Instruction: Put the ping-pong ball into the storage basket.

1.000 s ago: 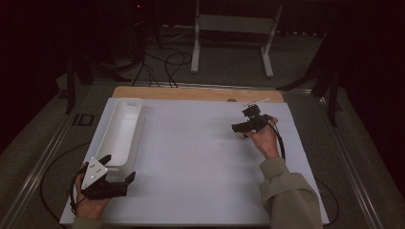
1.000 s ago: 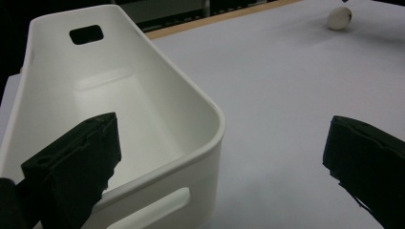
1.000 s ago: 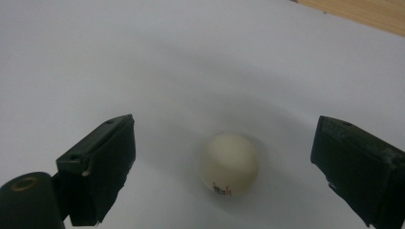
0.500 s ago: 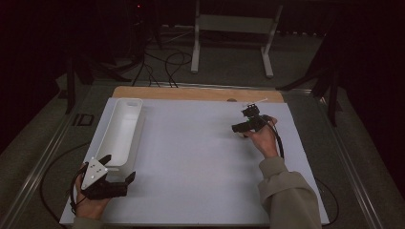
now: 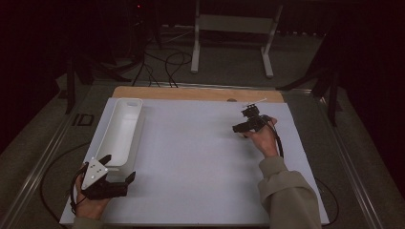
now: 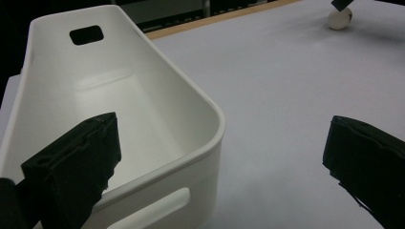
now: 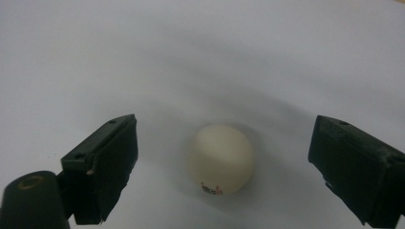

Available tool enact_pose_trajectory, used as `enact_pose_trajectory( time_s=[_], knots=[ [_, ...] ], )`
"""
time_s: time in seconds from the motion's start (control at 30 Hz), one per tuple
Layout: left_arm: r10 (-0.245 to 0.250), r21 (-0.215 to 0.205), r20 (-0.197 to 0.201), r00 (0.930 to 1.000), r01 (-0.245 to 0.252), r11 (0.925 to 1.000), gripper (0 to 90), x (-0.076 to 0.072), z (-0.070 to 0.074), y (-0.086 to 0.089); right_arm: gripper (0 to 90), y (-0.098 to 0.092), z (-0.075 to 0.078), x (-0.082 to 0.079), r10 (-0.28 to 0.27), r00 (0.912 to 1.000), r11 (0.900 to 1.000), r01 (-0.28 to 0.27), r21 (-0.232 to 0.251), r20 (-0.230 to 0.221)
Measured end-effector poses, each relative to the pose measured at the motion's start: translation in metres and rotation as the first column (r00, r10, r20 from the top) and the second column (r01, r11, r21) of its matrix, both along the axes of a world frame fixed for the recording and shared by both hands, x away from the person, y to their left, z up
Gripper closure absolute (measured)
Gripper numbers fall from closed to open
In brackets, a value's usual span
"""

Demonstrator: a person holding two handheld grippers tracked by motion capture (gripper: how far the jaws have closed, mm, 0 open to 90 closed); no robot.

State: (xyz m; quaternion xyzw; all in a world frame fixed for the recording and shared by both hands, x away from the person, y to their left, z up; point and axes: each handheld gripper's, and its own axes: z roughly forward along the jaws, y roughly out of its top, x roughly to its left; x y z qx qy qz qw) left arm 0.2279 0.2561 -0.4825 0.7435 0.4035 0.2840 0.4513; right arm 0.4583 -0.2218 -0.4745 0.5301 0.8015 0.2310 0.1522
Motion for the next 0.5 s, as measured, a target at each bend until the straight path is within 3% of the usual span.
enact_pose_trajectory(
  time_s=[0.23,0.3,0.4,0.43,0.5],
  knots=[
    [0.0,0.0,0.0,1.0,0.0,1.0,0.0,0.0,0.0,0.0,13.1,0.0011,-0.0021,0.0006,-0.005,0.9999,1.0,0.005,-0.01,-0.015],
    [0.0,-0.001,0.0,1.0,0.0,1.0,0.0,0.0,0.0,0.0,21.5,0.0027,-0.0048,0.0008,-0.008,0.9996,0.999,0.007,-0.034,-0.026],
    [0.0,0.0,0.0,1.0,0.0,1.0,0.0,0.0,-0.0001,0.0,24.1,0.0025,-0.0051,0.0009,-0.01,0.9995,1.0,0.009,-0.026,-0.029],
    [0.0,-0.001,0.0,1.0,0.0,1.0,0.0,0.0,-0.0001,0.0,29.4,0.004,-0.0071,0.001,-0.005,0.9987,0.999,0.003,-0.033,-0.051],
    [0.0,-0.001,0.0,1.0,0.0,1.0,0.0,-0.0001,-0.0001,0.0,31.6,0.0051,-0.008,0.0009,-0.006,0.9978,0.999,0.003,-0.034,-0.065]
  ],
)
